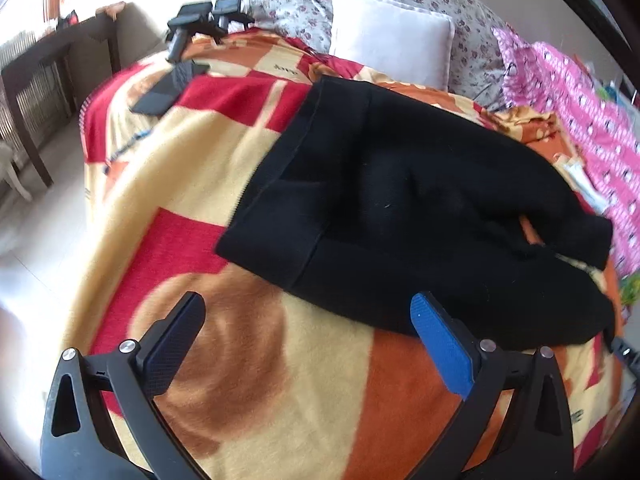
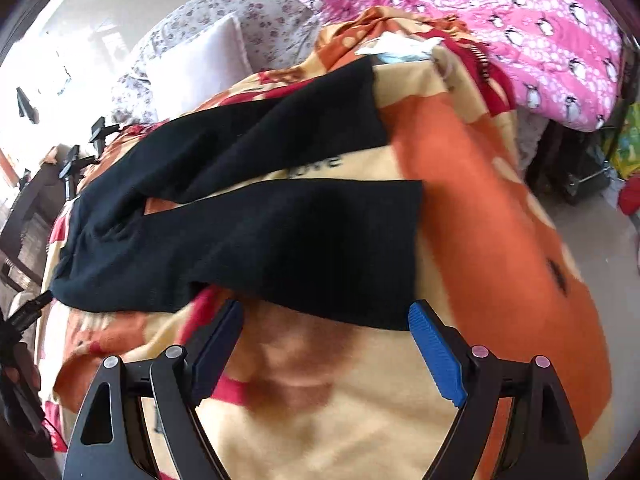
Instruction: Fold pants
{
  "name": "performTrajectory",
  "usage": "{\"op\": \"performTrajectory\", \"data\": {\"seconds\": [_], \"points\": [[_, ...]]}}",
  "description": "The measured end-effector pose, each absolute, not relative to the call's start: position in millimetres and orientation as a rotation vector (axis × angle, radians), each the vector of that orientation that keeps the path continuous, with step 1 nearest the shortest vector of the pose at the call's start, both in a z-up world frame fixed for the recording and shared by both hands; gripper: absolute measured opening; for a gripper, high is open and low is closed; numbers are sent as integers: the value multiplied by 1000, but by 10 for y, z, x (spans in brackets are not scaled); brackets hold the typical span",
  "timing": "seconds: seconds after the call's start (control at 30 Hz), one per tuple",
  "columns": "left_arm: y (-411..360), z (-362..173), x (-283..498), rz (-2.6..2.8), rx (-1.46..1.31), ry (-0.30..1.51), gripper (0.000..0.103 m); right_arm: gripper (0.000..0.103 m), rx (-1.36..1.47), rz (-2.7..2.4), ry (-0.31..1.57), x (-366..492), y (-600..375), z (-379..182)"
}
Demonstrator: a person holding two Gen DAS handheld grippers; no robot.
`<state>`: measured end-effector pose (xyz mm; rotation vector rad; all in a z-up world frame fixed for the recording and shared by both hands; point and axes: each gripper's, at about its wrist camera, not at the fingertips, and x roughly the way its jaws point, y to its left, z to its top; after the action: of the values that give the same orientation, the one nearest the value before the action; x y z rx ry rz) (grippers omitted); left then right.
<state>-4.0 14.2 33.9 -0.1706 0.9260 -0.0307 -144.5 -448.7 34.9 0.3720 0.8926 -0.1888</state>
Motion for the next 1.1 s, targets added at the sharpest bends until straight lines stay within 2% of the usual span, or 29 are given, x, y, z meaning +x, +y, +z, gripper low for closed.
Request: {"op": "performTrajectory", "data": {"seconds": [0.37,0.4,0.47,0.5,0.53,0.6,0.7,1.1], "points": [[-181,267,248,-76,-170,953,101,86,448,-208,855,-1441,-4753,244],[-178,267,263,-72,-168,951,93,82,447,-201,844,-1399,-4747,242],[-178,254,295,-42,-158,948,69,52,447,-176,827,-1318,-4730,228],[-173,245,312,-25,-152,954,42,26,455,-170,821,-1277,-4729,206],[-161,241,311,-11,-148,957,25,20,457,-178,812,-1245,-4728,183],[-106,271,295,-18,-177,947,14,16,447,-177,795,-1211,-4708,174],[-52,352,240,-46,-200,937,10,9,466,-152,768,-1242,-4712,261],[144,990,-287,-177,-213,880,10,7,436,-155,592,-1792,-4927,1108]]}}
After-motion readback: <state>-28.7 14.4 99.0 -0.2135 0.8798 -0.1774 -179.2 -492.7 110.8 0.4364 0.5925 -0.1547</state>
